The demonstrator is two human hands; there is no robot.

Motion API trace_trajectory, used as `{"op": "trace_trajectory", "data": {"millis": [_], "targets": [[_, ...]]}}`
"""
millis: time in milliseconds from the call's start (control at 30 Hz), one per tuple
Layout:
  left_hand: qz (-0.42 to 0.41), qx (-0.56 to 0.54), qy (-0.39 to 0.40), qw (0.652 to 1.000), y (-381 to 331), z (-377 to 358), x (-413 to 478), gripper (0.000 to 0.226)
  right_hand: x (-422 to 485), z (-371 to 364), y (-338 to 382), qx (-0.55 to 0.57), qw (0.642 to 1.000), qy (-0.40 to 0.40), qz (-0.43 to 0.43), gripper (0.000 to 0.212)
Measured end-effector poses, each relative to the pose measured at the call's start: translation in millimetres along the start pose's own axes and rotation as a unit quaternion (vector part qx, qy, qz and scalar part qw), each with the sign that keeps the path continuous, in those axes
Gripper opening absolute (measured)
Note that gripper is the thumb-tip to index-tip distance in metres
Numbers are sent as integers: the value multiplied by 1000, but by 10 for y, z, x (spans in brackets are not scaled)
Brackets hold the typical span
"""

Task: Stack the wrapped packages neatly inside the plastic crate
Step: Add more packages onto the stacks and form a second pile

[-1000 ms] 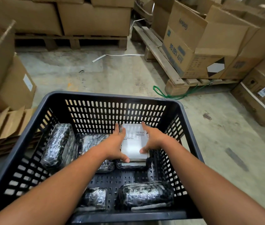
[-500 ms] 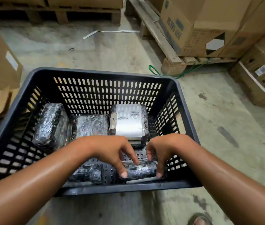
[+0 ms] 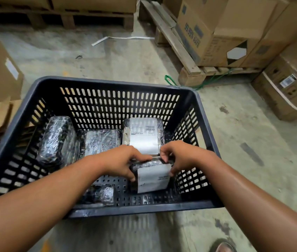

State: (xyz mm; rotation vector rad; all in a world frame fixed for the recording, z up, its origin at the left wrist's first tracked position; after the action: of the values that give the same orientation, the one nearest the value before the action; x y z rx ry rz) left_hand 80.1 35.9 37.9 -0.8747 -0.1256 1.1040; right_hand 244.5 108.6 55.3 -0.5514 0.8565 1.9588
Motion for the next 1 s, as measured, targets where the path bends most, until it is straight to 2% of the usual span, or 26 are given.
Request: {"op": "trace_trajectory", "data": {"millis": [100, 200, 333, 433, 467, 500, 567, 633, 733, 867, 933, 1000], "targets": [[-8, -75, -15, 997, 3, 128, -49, 78, -48, 143, -11, 42, 998, 19, 30, 36], [-32, -156, -80, 984, -41, 506, -174, 64, -164, 477, 36, 130, 988, 13, 77, 33], [-65, -273, -173, 944, -123, 985, -378, 57, -296, 869, 135, 282, 948, -26, 147, 28], [-93, -251, -255, 929, -218, 1237, -451, 57, -314, 1020, 160, 356, 918, -30, 170, 25], [-86, -223, -263, 935, -232, 1267, -455, 61, -306, 1052, 156, 377, 910, -24, 173, 25], [-69, -190, -250, 947, -241, 1259, -445, 77, -295, 1079, 143, 402, 899, -15, 174, 25], [-45, -117, -202, 971, -239, 1175, -392, 126, -261, 1117, 107, 444, 880, -2, 166, 28], [-35, -62, -170, 983, -214, 1027, -301, 156, -201, 1141, 72, 444, 883, -10, 155, 30], [-5, -65, -187, 980, -63, 777, -135, 164, -38, 1155, 45, 404, 904, -71, 122, 27], [57, -97, -206, 972, 228, 555, 49, 163, 210, 1062, 11, 326, 909, -256, 33, 25], [77, -98, -210, 970, 361, 514, 98, 165, 316, 939, 2, 321, 891, -322, -3, 35], [107, -106, -217, 965, 483, 459, 120, 166, 426, 803, 28, 334, 893, -302, -3, 59]]}}
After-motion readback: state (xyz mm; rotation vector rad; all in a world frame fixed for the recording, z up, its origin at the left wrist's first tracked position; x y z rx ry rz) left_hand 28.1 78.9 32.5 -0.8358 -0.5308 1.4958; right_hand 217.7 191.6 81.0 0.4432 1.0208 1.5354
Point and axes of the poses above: each hand's wrist, its own x-axis towards the middle knuckle, its own z-axis out of the back of the hand, y = z × x, the point moved 6 cm from there along x, towards the middle knuckle, and after that the axes turned 7 degrees about -z, right-handed, at the moved point
